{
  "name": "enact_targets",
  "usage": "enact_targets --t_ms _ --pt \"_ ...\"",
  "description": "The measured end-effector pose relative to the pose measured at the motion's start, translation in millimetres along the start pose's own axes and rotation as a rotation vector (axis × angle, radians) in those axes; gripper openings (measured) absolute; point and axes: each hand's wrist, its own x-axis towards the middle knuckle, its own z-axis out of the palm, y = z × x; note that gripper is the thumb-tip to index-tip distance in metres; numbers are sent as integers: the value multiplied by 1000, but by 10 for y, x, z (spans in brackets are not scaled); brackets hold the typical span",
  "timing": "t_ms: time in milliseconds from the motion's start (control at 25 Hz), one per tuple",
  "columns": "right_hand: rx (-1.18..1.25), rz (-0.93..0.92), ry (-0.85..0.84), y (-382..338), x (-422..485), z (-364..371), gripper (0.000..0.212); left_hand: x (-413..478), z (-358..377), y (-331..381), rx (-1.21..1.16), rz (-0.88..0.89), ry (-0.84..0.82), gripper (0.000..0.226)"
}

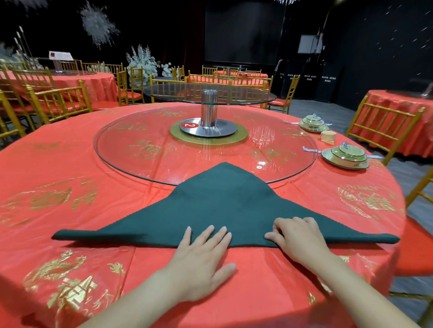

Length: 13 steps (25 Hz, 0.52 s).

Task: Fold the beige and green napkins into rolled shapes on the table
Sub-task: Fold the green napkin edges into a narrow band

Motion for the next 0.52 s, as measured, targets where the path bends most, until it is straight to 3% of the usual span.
enact_targets --t_ms 120,200,240,360,520 --pt "-30 70 5 -52 -22 -38 28 -18 -1 5 -6 -13 -30 71" --pt "-26 -31 216 -213 -72 26 28 -6 16 6 -17 -14 -32 72" --pt "57 -104 280 -367 -114 50 43 -3 25 3 -26 -13 -27 72" --pt "337 -208 32 -851 -258 86 90 10 54 5 -79 4 22 74" --pt "233 -196 -91 -664 -300 165 109 17 68 -3 -46 -10 39 89"
